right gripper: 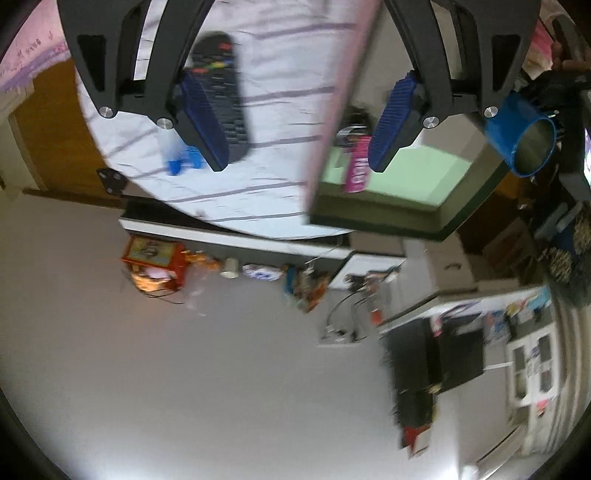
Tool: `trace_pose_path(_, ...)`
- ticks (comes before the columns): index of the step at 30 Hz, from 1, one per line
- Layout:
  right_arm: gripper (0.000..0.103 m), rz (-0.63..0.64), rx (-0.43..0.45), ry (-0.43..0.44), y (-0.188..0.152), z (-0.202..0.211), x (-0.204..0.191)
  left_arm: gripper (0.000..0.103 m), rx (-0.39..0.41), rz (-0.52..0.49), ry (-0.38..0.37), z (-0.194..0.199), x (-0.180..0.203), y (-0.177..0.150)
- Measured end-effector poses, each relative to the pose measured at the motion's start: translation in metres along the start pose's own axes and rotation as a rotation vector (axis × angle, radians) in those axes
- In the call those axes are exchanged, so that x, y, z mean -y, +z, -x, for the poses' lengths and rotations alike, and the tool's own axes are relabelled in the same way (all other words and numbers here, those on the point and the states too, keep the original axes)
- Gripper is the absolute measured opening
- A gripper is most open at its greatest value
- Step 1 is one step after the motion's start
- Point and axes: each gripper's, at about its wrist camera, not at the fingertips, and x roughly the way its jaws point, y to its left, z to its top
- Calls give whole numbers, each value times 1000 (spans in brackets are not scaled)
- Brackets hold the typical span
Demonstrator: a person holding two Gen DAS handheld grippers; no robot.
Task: Organize rigid objects
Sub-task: 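Move the right tool to the black remote on the bedspread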
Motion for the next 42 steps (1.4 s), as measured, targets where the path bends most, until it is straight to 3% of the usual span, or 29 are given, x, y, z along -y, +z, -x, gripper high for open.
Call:
trace_pose_path(7,81,-143,-30,-166,-12,11,92,12,1,1,0,1,-2,0)
trace_pose_path(12,81,-183,-85,-187,-33,5,118,12,0,1,1,0,-1,1)
trace_pose_path(23,81,-105,-183,-4,-75,-31,84,12,0,3,1,1,-3,0)
trace_pose_path(27,80,-42,-191,-25,-79,-40,64,12,0,3,1,1,-4,0)
trace_pose_path(29,75,-24,-202,-38,-80,-45,57,12,0,2,2,1,-2,0)
trace_pose_path(30,65,-26,-213,-39,-81,-48,55,12,0,2,3,1,-3,0)
trace_pose_path(33,55,-92,-250,52,-85,-52,56,12,1,2,1,1,-3,0)
trace_pose_path(36,53,-106,-264,92,-89,-53,51,12,1,1,2,1,-3,0)
trace_pose_path(42,53,-103,-248,37,-83,-60,46,12,1,0,3,2,-5,0)
